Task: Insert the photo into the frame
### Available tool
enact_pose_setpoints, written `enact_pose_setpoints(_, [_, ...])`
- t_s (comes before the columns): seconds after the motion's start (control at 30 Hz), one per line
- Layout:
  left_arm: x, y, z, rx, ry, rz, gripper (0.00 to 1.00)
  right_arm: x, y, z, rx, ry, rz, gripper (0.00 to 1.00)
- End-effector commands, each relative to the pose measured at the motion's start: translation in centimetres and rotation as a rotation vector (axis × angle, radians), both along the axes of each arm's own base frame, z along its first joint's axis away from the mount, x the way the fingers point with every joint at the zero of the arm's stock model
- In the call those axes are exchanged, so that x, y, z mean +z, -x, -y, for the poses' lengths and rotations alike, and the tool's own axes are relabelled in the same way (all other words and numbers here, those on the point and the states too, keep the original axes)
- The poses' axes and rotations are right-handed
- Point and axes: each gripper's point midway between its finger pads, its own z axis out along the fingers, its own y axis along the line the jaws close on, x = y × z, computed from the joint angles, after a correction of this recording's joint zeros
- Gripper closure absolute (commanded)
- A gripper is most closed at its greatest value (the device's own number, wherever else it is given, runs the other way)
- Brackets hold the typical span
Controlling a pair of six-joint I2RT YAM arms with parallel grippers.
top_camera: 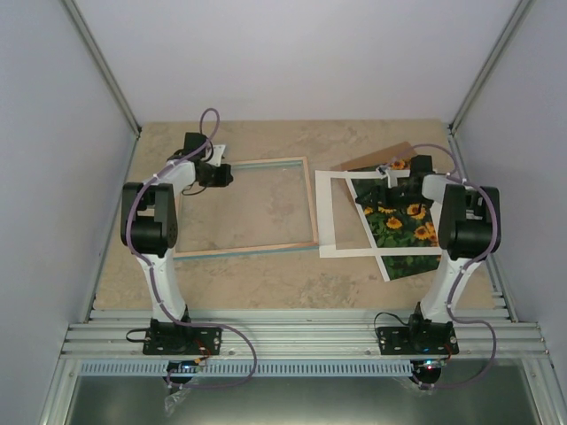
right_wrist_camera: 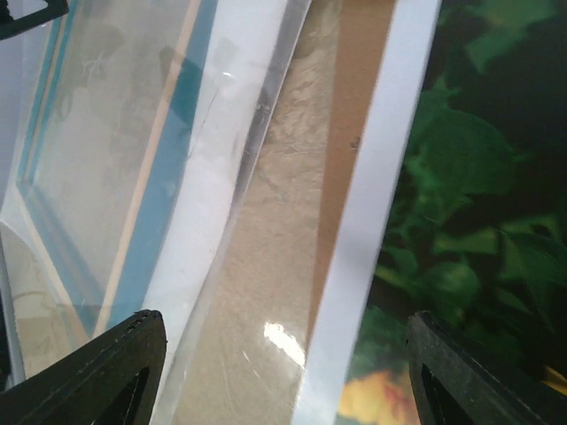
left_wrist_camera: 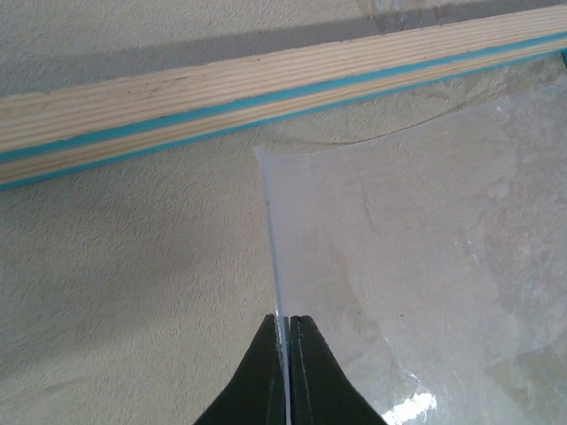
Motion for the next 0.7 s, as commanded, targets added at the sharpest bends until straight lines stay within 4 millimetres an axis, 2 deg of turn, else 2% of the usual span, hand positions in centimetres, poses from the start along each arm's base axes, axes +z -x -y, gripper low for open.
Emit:
enact_pose_setpoints(0.0, [-0.8, 0.1, -0.3, -0.020, -0.036, 0.004, 1.00, 1.2, -0.9, -2.2, 0.029, -0.074, 0.005, 0.24])
enact_pose_setpoints(0.13, [-0.1, -0.1, 0.2, -0.032, -0.009, 0.024, 1.00, 0.8, -0.5, -4.2, 0.078, -0.120, -0.023, 0.25])
enact_pose_setpoints(0.17, [0.2, -0.1, 0.3, -0.037, -0.002, 0.030, 1.00, 0.7, -0.2, -5.5, 0.107, -0.131, -0.033, 0.25])
enact_pose_setpoints(0.33, [2.1, 0.0, 0.8, -0.062, 0.029, 0.094, 1.00, -0.5, -0.6, -7.4, 0.140, -0.146, -0.056, 0.31])
enact_pose_setpoints(0.43, [2.7, 0.0, 0.3, -0.050, 0.018, 0.104, 1.00, -0.8, -0.8, -7.9, 0.146, -0.182, -0.074, 0.48])
enact_pose_setpoints(0.5, [2.8, 0.0, -0.6, -0.013, 0.018, 0.090, 1.00, 0.2, -1.0, -8.6, 0.165, -0.229, -0.063, 0.72])
enact_pose_setpoints(0.53, [3.0, 0.0, -1.2, 0.005, 0.030, 0.086, 1.00, 1.2, -0.9, -9.2, 0.186, -0.260, -0.047, 0.87])
enact_pose_setpoints(0.57, [3.3, -0.1, -1.5, 0.014, 0.037, 0.086, 1.00, 2.2, -0.9, -10.0, 0.210, -0.272, -0.017, 0.97])
enact_pose_setpoints(0.67, [4.4, -0.1, -4.4, 0.067, 0.021, 0.096, 1.00, 5.4, -0.4, -12.9, 0.298, -0.282, 0.090, 0.99])
